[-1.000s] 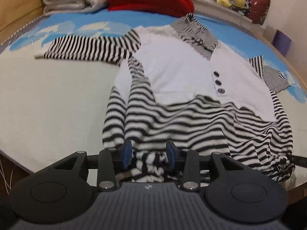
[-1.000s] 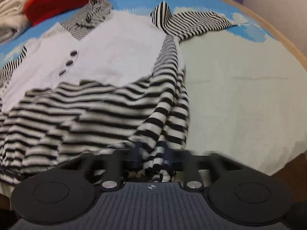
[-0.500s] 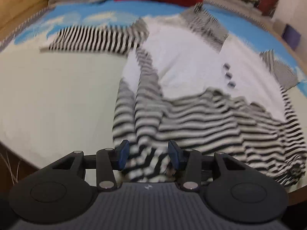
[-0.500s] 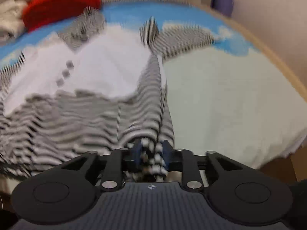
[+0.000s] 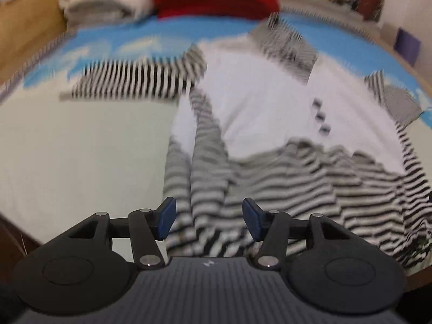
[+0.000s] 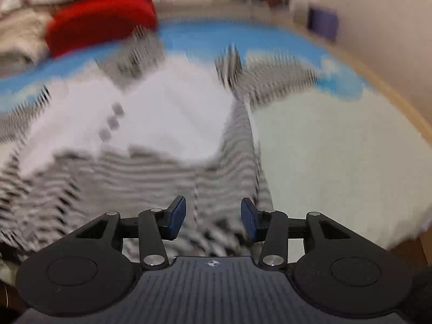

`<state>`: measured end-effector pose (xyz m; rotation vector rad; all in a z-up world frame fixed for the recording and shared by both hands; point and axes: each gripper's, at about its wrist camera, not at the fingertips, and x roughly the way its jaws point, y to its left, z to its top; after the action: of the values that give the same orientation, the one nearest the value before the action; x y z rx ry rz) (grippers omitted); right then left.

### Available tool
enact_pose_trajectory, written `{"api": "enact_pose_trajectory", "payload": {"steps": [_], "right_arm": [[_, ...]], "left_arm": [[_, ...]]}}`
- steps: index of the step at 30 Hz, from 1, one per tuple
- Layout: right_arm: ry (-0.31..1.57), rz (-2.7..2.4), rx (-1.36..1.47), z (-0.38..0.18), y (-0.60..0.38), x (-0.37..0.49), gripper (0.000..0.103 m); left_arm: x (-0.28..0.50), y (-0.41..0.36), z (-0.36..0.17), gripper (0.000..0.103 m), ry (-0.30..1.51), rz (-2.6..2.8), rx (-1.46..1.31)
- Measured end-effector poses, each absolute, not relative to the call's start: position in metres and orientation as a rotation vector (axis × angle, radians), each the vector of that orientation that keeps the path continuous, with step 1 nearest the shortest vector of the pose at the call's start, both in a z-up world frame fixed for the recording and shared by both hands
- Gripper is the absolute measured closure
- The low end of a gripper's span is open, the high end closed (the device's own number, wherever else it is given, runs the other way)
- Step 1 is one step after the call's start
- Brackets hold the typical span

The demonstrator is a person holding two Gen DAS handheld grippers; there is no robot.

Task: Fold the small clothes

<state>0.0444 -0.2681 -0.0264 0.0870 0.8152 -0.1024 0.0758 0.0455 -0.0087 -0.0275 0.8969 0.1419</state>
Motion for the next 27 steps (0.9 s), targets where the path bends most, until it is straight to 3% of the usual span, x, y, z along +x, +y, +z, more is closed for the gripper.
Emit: {"api": "enact_pose_trajectory", "payload": {"steps": [1, 3, 5, 11, 20, 22, 24, 26, 27], "right_arm": [[0.783, -0.096, 0.08, -0.021, -0.266, 0.045, 0.055], [0.739, -0.089, 0.083, -0.009, -0.263, 0.047, 0.054], [0.722, -0.087, 0.089, -0.001, -0.261, 0.05, 0.052], [0.675, -0.028, 0.047, 0.028, -0.245, 0.073, 0.052], [0.577, 0.017, 0.051, 0.09, -0.235, 0.143, 0.052], [0.57, 0.01, 0.087, 0.101, -0.234, 0.165, 0.052], [0.566, 0.008, 0.126, 0.111, -0.23, 0.191, 0.052], [0.549, 0.016, 0.155, 0.118, -0.225, 0.213, 0.052], [0.533, 0.028, 0.164, 0.12, -0.221, 0.224, 0.052]], "left_arm": [[0.076, 0.045, -0.003, 0.041, 0.865, 0.142, -0.022], [0.074, 0.043, 0.007, 0.025, 0.8, 0.158, -0.017], [0.073, 0.04, 0.016, 0.021, 0.737, 0.174, -0.005], [0.086, 0.033, 0.047, 0.021, 0.639, 0.152, -0.048], [0.171, 0.049, 0.144, 0.019, 0.58, 0.169, -0.075], [0.195, 0.061, 0.154, 0.029, 0.513, 0.166, -0.067], [0.22, 0.073, 0.15, 0.065, 0.472, 0.162, -0.023], [0.246, 0.087, 0.137, 0.08, 0.499, 0.173, -0.019], [0.259, 0.097, 0.126, 0.083, 0.529, 0.174, -0.034]]}}
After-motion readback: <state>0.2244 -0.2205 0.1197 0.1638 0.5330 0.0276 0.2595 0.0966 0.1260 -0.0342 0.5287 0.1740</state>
